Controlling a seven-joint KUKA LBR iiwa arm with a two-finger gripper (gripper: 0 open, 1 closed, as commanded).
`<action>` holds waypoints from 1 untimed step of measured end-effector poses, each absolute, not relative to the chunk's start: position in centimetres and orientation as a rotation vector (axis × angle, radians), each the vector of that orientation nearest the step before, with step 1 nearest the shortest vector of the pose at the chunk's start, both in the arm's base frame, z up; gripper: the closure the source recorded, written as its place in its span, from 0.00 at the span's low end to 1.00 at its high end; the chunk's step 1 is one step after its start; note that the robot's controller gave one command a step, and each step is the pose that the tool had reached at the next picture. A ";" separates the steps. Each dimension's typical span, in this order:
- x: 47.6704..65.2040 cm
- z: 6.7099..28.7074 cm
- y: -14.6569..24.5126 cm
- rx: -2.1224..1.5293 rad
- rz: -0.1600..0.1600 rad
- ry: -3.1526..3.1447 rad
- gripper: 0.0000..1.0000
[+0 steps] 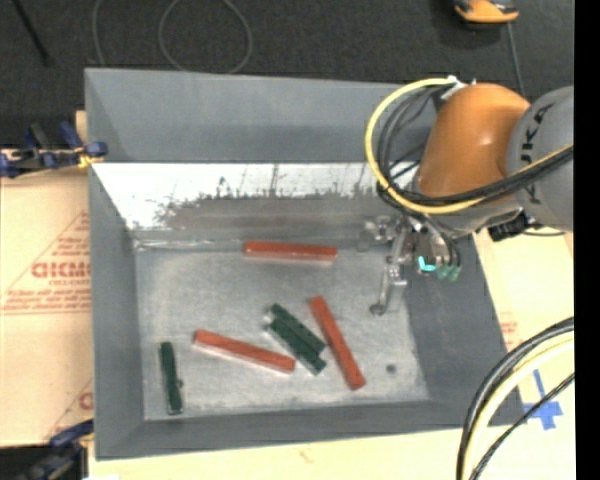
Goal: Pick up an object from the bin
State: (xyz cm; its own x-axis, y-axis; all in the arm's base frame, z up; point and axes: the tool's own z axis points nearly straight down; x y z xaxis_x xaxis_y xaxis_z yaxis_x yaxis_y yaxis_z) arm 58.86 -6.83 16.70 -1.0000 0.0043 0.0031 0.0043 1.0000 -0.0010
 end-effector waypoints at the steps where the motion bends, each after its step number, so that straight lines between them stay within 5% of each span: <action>1: 64.9 6.8 -0.2 -0.191 -0.004 -3.129 0.00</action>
Offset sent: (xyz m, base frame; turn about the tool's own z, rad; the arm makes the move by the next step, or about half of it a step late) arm 0.0604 0.0643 -0.0970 0.1225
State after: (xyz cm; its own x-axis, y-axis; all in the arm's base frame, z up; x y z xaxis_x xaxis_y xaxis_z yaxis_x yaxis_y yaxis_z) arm 64.92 -0.16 6.80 -0.9925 0.1218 0.0064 0.1218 0.9926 0.0019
